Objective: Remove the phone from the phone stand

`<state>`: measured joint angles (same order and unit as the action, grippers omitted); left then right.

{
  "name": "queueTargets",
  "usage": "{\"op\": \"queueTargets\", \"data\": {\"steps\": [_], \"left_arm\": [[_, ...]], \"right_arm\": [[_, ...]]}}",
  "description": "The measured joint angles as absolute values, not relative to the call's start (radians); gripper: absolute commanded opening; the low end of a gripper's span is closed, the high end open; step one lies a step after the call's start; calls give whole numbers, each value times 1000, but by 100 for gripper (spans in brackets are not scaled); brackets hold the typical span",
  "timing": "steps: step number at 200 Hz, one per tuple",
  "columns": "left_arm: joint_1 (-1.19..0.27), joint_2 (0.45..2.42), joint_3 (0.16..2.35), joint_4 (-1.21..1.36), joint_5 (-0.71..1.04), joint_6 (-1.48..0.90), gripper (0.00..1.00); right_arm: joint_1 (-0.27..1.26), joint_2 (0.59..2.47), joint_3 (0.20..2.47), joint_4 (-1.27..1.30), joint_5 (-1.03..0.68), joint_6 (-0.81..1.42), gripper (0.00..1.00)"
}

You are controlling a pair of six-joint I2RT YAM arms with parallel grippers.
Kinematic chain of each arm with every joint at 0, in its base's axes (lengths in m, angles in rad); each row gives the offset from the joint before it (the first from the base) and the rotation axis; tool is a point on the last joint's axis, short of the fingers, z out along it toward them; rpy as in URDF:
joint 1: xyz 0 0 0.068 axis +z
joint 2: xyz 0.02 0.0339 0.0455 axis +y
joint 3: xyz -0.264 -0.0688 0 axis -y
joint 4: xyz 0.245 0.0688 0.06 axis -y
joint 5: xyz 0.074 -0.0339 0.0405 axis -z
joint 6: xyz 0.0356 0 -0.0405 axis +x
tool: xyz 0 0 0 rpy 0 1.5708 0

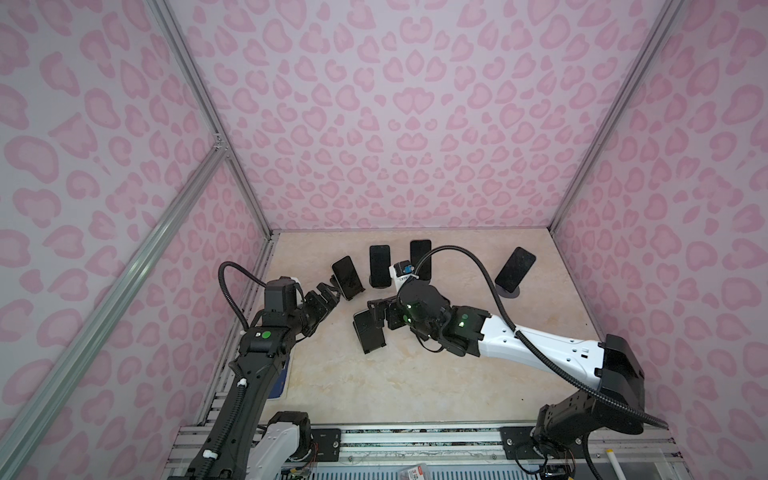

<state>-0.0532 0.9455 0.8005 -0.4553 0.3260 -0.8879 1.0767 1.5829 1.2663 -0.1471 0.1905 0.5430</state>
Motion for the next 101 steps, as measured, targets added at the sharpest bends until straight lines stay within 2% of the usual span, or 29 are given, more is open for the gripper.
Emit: {"op": "queueTargets", "data": {"steps": [101], "left_arm": [[-53,940,816,-479,368,-865,98]], "right_arm": [[1138,1779,1408,-205,319,567,100]]}}
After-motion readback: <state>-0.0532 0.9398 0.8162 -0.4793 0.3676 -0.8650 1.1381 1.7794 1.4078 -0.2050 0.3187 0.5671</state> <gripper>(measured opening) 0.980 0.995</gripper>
